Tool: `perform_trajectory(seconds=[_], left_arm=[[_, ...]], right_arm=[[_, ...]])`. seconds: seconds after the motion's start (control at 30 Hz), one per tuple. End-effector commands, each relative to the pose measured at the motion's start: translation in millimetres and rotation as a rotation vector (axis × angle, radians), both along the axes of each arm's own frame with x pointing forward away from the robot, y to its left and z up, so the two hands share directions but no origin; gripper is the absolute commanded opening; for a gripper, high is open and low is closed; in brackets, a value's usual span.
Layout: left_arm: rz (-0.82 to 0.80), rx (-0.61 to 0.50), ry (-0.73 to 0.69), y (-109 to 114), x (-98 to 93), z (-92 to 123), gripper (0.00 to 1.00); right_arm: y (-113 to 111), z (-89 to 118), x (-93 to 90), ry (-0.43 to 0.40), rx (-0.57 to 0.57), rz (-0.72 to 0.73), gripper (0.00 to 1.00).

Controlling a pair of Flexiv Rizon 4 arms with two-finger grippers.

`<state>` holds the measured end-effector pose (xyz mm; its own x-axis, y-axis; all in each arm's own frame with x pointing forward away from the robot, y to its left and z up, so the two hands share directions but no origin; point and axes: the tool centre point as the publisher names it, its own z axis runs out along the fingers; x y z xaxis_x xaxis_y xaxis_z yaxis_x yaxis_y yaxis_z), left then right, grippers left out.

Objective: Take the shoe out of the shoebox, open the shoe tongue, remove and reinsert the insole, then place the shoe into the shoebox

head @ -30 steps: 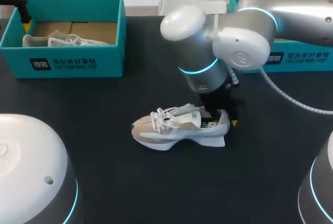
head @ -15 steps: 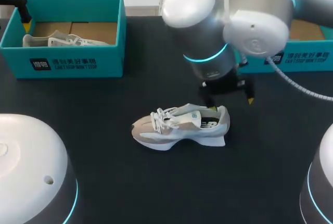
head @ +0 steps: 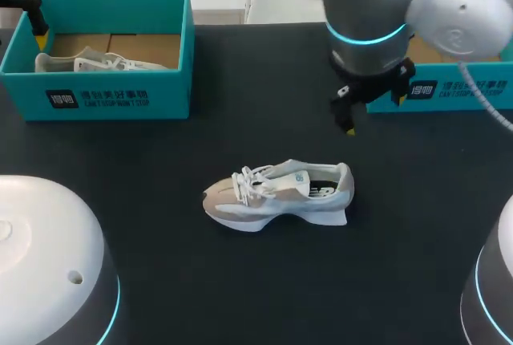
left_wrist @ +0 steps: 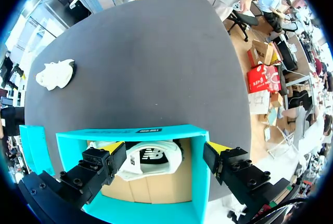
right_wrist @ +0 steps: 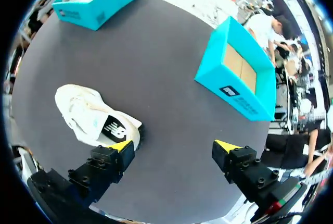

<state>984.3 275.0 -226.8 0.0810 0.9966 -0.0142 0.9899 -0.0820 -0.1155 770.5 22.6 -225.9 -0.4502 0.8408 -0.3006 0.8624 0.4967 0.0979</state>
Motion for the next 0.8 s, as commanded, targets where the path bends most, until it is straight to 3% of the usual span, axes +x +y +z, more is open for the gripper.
perform_trajectory(seconds=[0.03, 0.47, 0.5, 0.57, 0.6, 0.8], left_arm=[[-0.001, 0.001, -0.003, 0, -1.0, 0, 1.0], [-0.001, 0.001, -0.003, 0, -1.0, 0, 1.0], [-0.001, 0.001, -0.003, 0, -1.0, 0, 1.0], [-0.001, 0.001, -0.003, 0, -1.0, 0, 1.0], [-0.001, 0.001, -0.003, 0, -1.0, 0, 1.0], [-0.001, 0.001, -0.003, 0, -1.0, 0, 1.0]], right_arm=[[-11, -1, -0.6, 0.144, 0.116, 0.359, 1.0], [-11, -1, -0.6, 0.144, 0.116, 0.359, 1.0], [-4, -4, 1.7, 0.128, 0.27, 0.463, 1.0], [3, -10, 2.5, 0.137, 0.387, 0.597, 1.0], [5, -12, 2.0, 0.11, 0.513, 0.656, 1.0], [2, -15, -1.5, 0.05, 0.811, 0.903, 1.0]])
